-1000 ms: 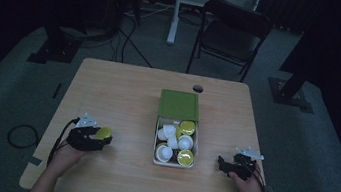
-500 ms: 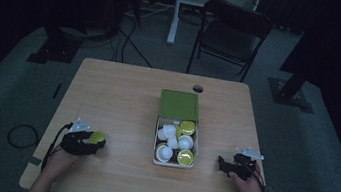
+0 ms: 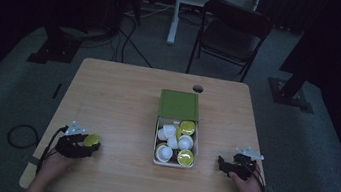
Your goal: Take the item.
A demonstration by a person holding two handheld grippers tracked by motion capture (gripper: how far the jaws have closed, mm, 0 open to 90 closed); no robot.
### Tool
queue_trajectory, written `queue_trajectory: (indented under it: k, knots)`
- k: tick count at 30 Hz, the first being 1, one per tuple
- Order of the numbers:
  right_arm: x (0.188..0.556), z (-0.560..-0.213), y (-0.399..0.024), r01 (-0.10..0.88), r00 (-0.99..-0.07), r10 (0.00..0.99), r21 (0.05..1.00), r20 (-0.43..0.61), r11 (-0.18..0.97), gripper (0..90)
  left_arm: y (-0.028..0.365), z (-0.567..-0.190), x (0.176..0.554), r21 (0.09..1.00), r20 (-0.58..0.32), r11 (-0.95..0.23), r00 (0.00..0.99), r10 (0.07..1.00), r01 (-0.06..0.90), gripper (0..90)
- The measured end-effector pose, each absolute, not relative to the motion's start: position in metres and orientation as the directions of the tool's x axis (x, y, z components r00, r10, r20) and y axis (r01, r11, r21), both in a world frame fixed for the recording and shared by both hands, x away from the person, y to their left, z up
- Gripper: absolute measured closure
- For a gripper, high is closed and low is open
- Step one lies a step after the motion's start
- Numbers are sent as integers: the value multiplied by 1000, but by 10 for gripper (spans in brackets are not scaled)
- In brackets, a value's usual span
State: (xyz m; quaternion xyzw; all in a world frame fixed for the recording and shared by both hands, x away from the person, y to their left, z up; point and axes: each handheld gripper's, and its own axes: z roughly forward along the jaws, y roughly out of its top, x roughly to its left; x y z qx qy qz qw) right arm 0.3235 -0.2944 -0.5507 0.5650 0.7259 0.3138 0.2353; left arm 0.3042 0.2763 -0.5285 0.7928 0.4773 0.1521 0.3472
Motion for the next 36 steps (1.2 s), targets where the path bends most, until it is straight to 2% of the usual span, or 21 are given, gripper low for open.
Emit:
queue_trajectory:
  k: [16,19,20,25,33,36]
  knots:
    - [324,-551,-294,673,-251,968,721,13,164,109,277,-527,307,682,-136,-260,468,873,683,375]
    - [324,-551,-294,673,-251,968,721,13,165,109,279,-525,308,683,-163,-242,467,869,689,344]
    - [324,-551,-294,673,-251,968,721,13,165,109,279,-524,308,683,-170,-241,471,866,690,296]
    - [324,-551,-294,673,-251,968,722,13,164,109,279,-515,307,701,-169,-217,454,875,680,201]
    - [324,-551,-294,672,-251,968,722,13,165,109,276,-494,306,745,-147,-210,464,874,633,163]
    - [324,-551,-294,672,-251,968,722,13,164,109,273,-490,306,756,-172,-199,483,859,624,161]
